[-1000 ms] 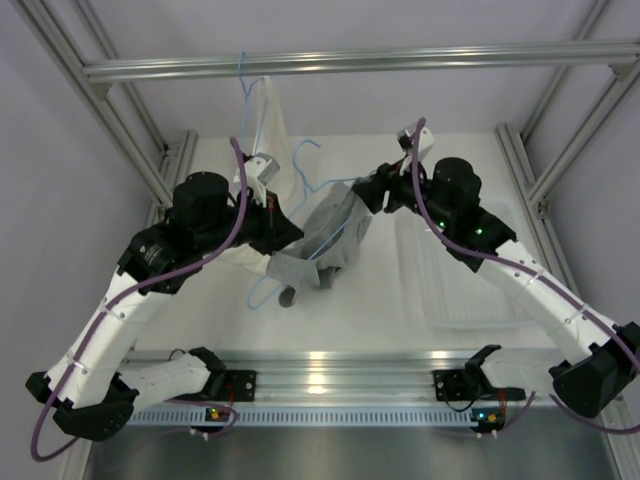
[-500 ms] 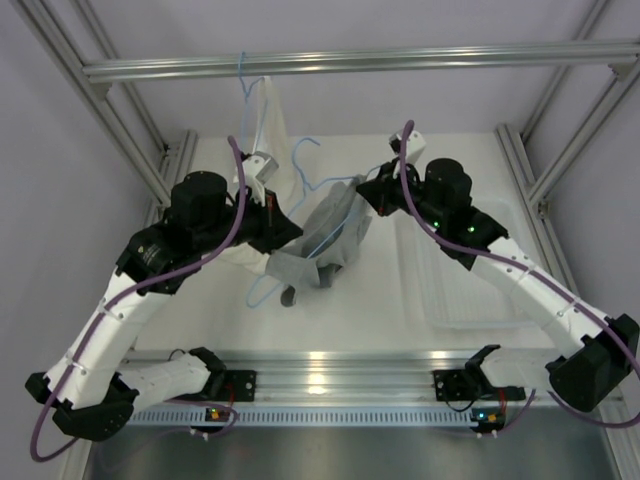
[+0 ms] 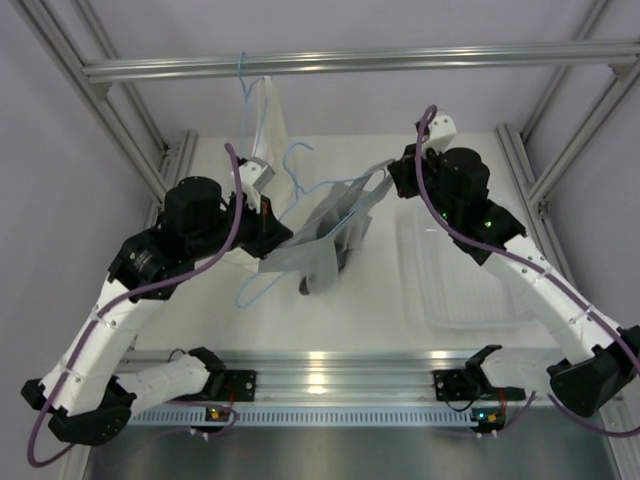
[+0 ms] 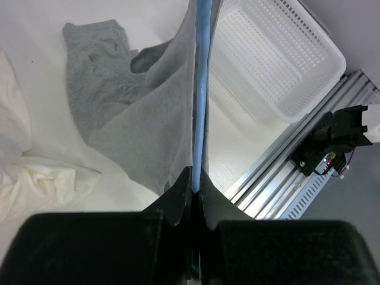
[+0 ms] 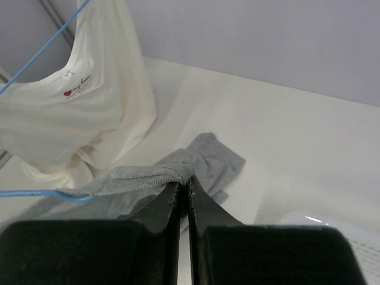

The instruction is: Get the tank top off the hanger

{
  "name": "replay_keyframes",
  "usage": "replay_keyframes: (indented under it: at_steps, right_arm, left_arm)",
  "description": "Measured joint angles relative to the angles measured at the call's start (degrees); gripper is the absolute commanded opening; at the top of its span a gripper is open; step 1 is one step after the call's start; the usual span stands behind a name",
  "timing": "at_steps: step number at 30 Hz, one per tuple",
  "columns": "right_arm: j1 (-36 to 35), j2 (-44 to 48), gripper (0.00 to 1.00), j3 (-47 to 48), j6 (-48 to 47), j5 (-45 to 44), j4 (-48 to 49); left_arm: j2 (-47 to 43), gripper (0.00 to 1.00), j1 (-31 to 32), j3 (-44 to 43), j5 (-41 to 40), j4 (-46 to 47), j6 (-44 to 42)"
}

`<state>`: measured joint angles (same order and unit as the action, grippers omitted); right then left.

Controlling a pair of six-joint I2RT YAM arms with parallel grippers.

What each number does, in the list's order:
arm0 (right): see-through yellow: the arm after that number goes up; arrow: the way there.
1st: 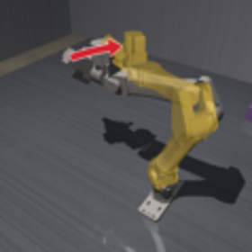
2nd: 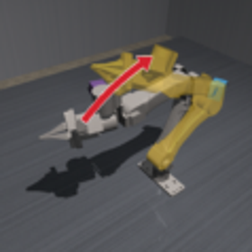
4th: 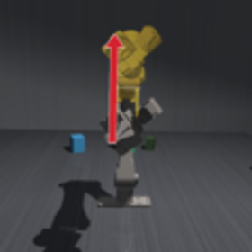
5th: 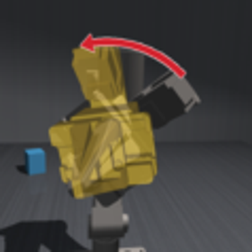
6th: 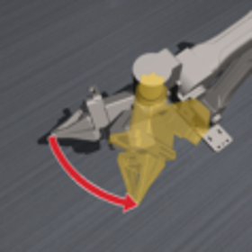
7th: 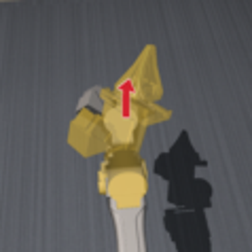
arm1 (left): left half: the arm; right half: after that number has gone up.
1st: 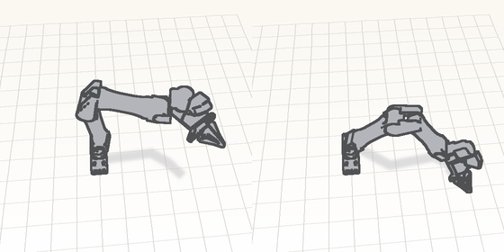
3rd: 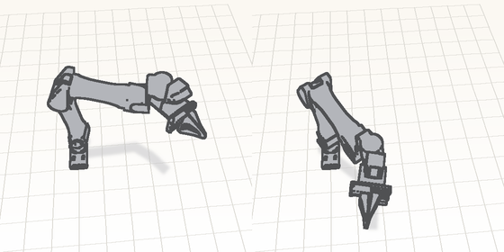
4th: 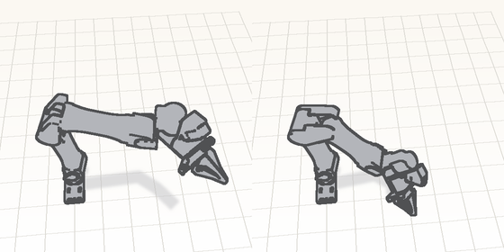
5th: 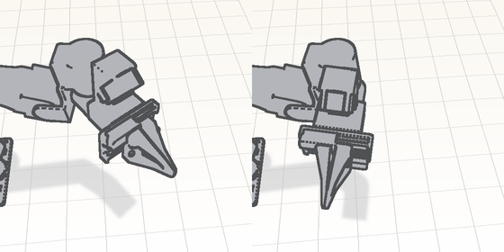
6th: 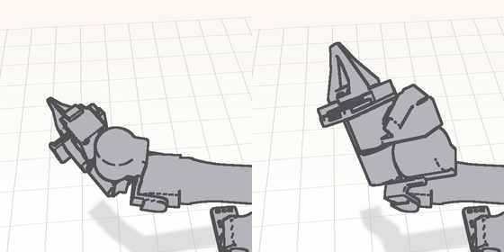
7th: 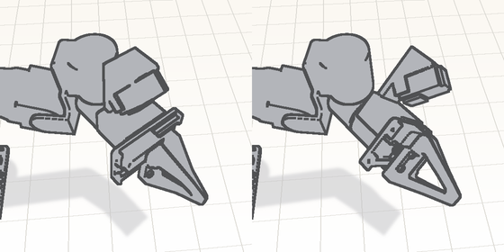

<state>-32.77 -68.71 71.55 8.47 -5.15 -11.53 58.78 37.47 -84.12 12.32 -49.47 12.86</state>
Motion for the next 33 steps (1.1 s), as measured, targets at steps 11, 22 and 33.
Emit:
replay_keyframes:
  at_steps: [11,22,33]
  right_arm:
    - [5.22,-7.21,0.0,2.36,0.61,0.31,-1.84]
    - [5.14,0.0,0.0,-13.88,9.2,21.59,8.61]
    - [-14.71,3.37,0.0,-20.37,14.67,29.07,16.65]
  left_arm:
    - [-6.01,0.0,0.0,1.81,1.09,-0.46,-2.38]
    - [-12.74,0.0,0.0,5.29,-0.48,8.63,-1.55]
    - [-9.27,0.0,0.04,21.84,-5.99,49.53,0.61]
